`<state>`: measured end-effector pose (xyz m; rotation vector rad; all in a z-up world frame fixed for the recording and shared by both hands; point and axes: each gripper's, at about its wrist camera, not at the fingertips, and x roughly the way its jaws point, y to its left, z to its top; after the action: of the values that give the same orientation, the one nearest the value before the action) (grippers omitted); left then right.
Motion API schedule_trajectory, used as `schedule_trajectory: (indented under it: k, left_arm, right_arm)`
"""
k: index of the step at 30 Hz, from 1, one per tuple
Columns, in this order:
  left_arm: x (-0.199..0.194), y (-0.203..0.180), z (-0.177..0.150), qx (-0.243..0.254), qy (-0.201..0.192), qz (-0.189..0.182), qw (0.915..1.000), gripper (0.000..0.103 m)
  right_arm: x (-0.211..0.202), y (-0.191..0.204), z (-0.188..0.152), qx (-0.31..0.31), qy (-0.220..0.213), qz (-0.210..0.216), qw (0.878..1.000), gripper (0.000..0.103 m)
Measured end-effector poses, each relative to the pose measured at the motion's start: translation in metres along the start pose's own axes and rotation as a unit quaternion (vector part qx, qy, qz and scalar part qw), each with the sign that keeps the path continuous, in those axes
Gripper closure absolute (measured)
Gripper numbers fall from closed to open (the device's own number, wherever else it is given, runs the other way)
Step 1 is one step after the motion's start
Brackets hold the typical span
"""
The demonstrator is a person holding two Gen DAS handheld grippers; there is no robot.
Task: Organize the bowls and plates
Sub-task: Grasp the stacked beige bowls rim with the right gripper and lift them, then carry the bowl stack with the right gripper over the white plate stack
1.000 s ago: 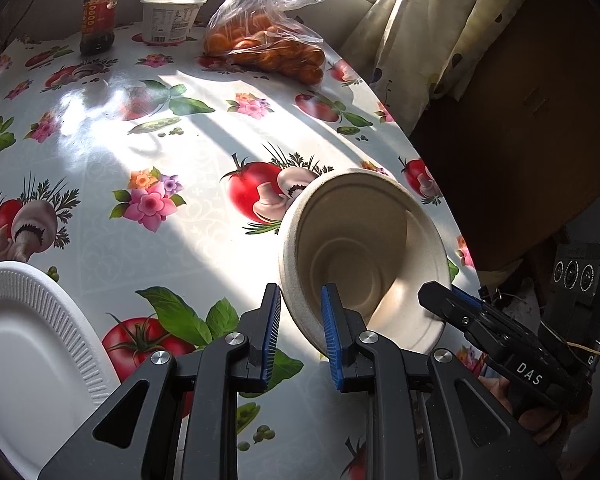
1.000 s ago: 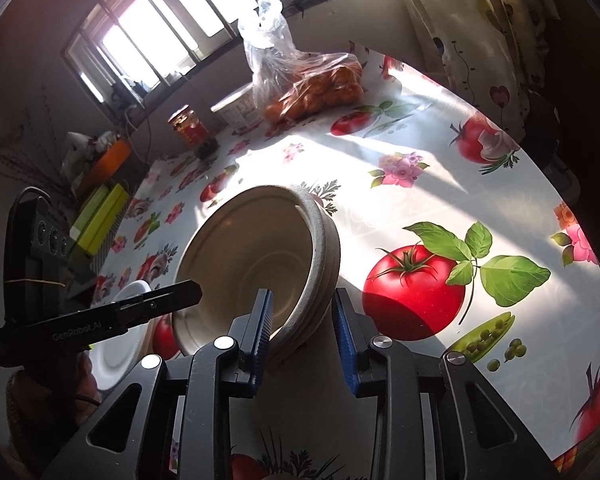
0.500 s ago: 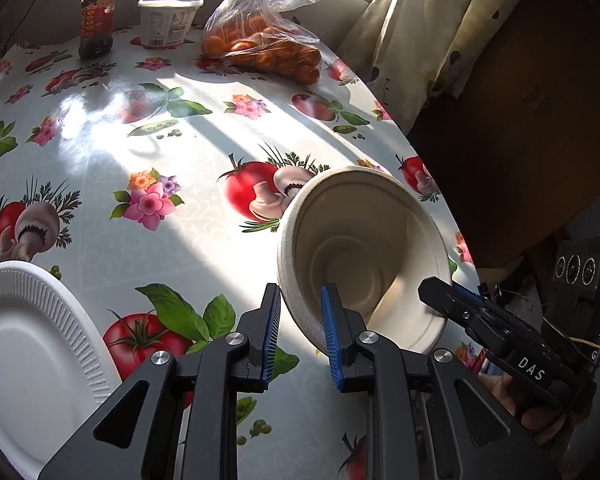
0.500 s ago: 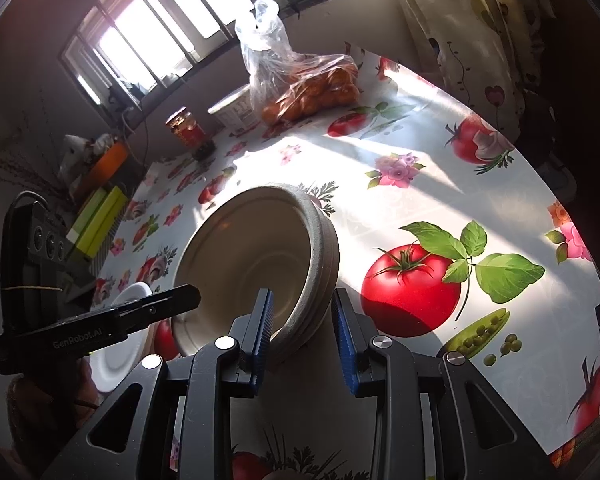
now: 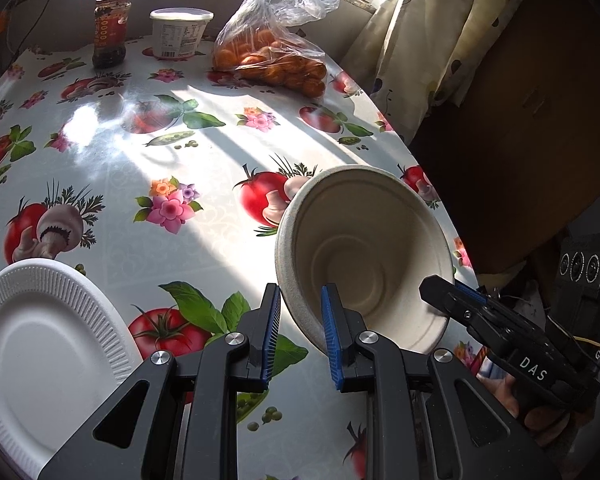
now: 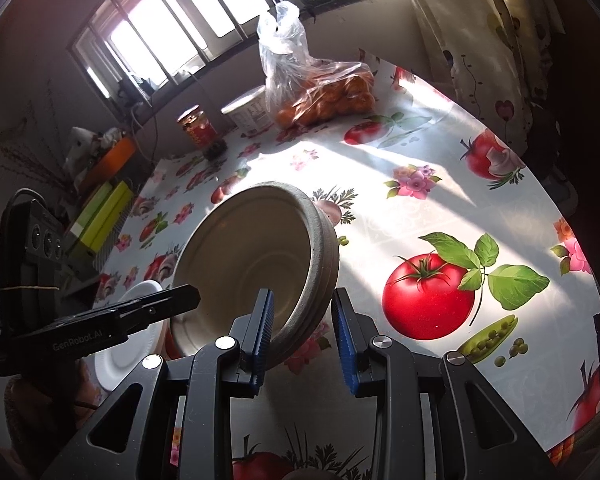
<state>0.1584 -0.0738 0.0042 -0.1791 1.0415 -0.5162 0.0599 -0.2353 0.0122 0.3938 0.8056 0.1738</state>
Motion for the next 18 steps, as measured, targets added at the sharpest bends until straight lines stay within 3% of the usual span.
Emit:
schedule_trajectory:
  k: [18]
  left_arm:
    - [-0.034, 0.021, -0.01, -0.027, -0.03, 0.016, 0.999, 0.081]
  right_arm:
    - [0.009, 0.033, 0.001, -0.03, 0.016, 0.027, 0.999, 0.074]
